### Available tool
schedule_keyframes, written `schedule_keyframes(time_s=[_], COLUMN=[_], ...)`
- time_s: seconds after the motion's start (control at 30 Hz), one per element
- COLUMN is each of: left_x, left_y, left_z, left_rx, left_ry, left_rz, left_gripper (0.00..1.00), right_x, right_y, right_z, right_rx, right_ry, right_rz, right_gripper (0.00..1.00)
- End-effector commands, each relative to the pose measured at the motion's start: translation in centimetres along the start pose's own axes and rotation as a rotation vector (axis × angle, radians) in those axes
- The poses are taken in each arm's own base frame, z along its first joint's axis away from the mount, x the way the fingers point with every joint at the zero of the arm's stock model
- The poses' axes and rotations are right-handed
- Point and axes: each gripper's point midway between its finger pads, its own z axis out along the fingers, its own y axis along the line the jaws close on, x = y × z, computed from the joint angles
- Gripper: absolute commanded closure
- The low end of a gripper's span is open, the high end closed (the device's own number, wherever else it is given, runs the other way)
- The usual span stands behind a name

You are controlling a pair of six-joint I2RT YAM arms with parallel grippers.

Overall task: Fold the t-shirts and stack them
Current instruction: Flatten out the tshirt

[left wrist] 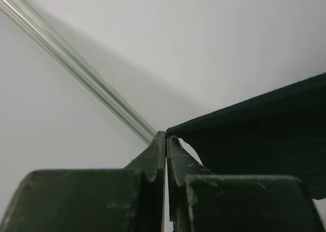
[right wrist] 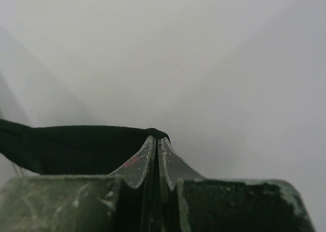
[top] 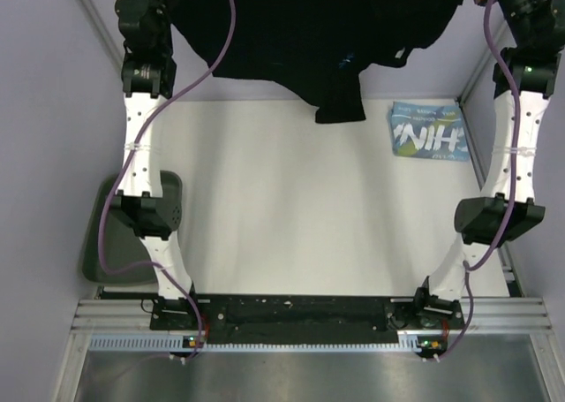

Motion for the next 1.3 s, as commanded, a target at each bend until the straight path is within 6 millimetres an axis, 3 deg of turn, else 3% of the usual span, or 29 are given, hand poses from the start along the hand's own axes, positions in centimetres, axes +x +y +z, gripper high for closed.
schedule_keyframes(time_s=[0.0,0.13,0.2,0.23,0.33,0.37,0.53,0.7,0.8,0.9,1.07,1.17,1.27], left_x=[0.1,4.0,6.8,7.9,12.9,14.5,21.4,26.9,29.0,29.7,29.6,29.9,29.6], left_y=[3.0,-1.8,-4.0,-4.7,-9.3,-10.7,-15.7,-19.3,-19.6,-19.5,-19.1,-19.2,-19.7], left_z=[-1.7,-4.2,-6.7,-8.4,-14.8,-16.9,-27.1,-36.2,-39.4,-41.2,-42.7,-41.4,-37.9], left_rx=[-0.031,0.194,0.298,0.350,0.573,0.644,0.866,1.018,1.023,1.020,1.038,0.999,0.948], left_ry=[0.026,0.144,0.232,0.274,0.417,0.460,0.690,0.865,0.937,1.006,1.059,1.048,0.988], left_rz=[0.046,0.101,0.119,0.130,0.138,0.140,0.112,0.082,0.100,0.089,0.069,0.081,0.070], left_gripper=[1.00,1.00,1.00,1.00,1.00,1.00,1.00,1.00,1.00,1.00,1.00,1.00,1.00], right_x=[-2.3,4.3,6.0,7.0,12.7,15.7,22.9,28.2,30.0,31.0,30.9,31.3,31.7], right_y=[2.7,3.6,5.4,6.4,8.4,9.1,12.4,15.3,17.5,18.5,18.1,16.1,13.7], right_z=[-3.2,-7.9,-11.6,-13.5,-19.3,-21.8,-30.4,-38.7,-42.2,-44.6,-45.0,-44.2,-40.6], right_rx=[-0.048,-0.037,-0.016,-0.006,0.044,0.079,0.210,0.375,0.443,0.507,0.544,0.573,0.513], right_ry=[0.044,0.272,0.342,0.367,0.466,0.518,0.702,0.897,0.966,1.024,1.021,0.988,0.900], right_rz=[-0.143,-0.075,-0.017,0.022,0.196,0.284,0.564,0.771,0.912,0.960,0.937,0.848,0.776], right_gripper=[1.00,1.00,1.00,1.00,1.00,1.00,1.00,1.00,1.00,1.00,1.00,1.00,1.00])
